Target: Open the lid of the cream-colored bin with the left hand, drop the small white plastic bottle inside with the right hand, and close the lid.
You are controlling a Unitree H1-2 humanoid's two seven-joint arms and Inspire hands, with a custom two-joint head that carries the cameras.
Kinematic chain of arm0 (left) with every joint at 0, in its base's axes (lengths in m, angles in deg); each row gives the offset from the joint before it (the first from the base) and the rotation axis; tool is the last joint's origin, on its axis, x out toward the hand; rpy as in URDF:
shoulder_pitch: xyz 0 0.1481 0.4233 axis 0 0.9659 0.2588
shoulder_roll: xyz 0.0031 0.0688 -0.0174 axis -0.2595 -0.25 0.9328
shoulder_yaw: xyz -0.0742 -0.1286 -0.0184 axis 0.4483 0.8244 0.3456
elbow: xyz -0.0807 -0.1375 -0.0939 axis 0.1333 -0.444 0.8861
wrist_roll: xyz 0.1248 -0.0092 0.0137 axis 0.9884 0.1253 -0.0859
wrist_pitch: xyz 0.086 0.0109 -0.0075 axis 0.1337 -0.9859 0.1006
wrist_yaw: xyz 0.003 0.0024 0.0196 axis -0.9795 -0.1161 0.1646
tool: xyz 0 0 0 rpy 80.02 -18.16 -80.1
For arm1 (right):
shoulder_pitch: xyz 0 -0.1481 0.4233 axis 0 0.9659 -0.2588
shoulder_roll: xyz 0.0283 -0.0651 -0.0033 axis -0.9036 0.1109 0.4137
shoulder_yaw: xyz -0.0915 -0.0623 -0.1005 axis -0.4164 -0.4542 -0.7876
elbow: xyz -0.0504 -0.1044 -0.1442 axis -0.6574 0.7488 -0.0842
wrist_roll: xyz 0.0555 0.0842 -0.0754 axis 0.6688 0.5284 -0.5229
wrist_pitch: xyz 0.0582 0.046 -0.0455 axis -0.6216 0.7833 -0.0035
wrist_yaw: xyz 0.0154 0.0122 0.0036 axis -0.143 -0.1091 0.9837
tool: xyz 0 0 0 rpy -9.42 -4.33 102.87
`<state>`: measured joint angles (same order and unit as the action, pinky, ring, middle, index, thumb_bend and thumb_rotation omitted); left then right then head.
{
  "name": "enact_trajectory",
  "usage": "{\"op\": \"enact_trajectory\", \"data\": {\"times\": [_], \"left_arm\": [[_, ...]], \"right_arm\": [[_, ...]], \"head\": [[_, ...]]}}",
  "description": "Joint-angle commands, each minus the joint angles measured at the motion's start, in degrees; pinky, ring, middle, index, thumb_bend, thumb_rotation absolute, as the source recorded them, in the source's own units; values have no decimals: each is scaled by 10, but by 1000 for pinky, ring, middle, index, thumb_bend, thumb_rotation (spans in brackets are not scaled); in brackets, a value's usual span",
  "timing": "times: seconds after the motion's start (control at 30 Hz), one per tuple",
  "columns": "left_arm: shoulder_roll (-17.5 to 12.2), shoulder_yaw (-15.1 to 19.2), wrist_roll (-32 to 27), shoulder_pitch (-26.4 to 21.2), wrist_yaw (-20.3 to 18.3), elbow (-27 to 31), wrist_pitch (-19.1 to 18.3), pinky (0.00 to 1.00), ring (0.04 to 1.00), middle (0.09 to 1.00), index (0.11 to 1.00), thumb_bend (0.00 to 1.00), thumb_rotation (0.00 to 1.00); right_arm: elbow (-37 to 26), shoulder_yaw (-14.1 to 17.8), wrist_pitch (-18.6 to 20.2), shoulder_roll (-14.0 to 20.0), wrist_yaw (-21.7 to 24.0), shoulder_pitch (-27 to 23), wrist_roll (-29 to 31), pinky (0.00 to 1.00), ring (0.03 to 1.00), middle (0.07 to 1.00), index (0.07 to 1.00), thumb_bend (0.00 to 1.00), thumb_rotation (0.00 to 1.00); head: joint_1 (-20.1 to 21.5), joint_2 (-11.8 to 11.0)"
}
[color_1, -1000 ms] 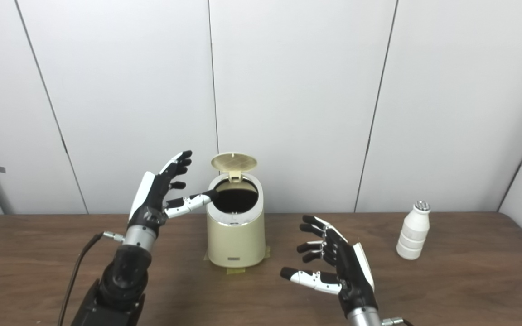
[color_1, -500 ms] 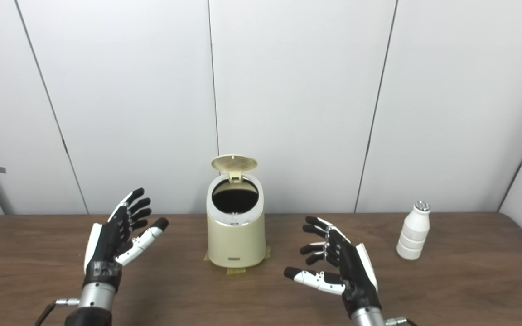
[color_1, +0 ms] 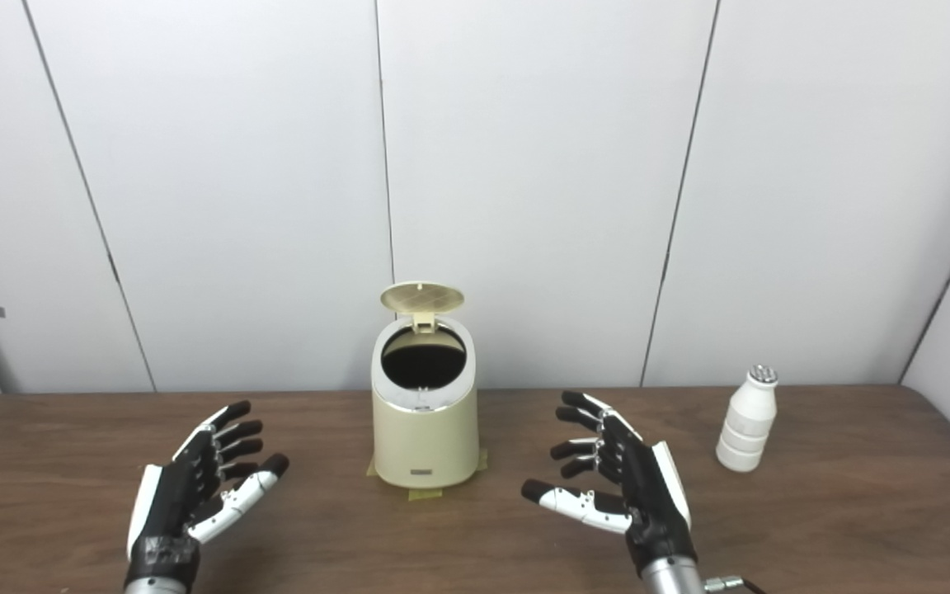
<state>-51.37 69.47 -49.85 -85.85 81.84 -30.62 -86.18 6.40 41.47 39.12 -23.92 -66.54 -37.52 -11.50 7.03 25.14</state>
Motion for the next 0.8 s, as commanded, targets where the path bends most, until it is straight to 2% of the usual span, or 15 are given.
{"op": "enact_trajectory", "data": {"times": [0.0, 0.13, 0.23, 0.43, 0.5, 0.57, 0.63, 0.77], "left_arm": [[-11, 3, -11, -14, -3, 6, 28, 702, 756, 776, 852, 712, 246], [-24, 7, -20, -13, -10, -2, 31, 731, 785, 803, 877, 678, 237], [-32, 10, -29, -15, -14, -9, 34, 728, 792, 814, 883, 643, 201], [-45, 11, -29, -19, -15, -10, 10, 671, 771, 807, 860, 625, 197], [-47, 12, -30, -21, -16, -8, 0, 690, 773, 798, 859, 608, 186], [-47, 17, -43, -24, -21, -10, -6, 687, 773, 797, 856, 605, 155], [-47, 23, -57, -28, -26, -13, -6, 624, 751, 793, 855, 615, 137], [-44, 30, -75, -25, -29, 5, -18, 649, 738, 783, 850, 589, 140]], "right_arm": [[-17, 9, -22, 8, -4, -27, 5, 509, 591, 761, 784, 731, 200], [-18, 17, -15, 25, -2, -54, -2, 504, 615, 763, 775, 777, 268], [-41, 21, 3, 53, -4, -91, -33, 499, 616, 753, 767, 781, 310], [-128, 46, 112, 92, -12, -151, -84, 497, 618, 743, 764, 747, 243], [-131, 62, 130, 115, -13, -166, -94, 519, 636, 746, 763, 761, 274], [-107, 80, 116, 134, -25, -178, -97, 529, 650, 747, 760, 785, 293], [-76, 99, 96, 147, -40, -188, -93, 566, 658, 736, 744, 813, 319], [-49, 120, 92, 172, -64, -205, -103, 673, 696, 733, 738, 788, 321]], "head": [[39, -8], [86, -21], [117, -33], [158, -42], [167, -44], [175, -45], [183, -46], [186, -41]]}}
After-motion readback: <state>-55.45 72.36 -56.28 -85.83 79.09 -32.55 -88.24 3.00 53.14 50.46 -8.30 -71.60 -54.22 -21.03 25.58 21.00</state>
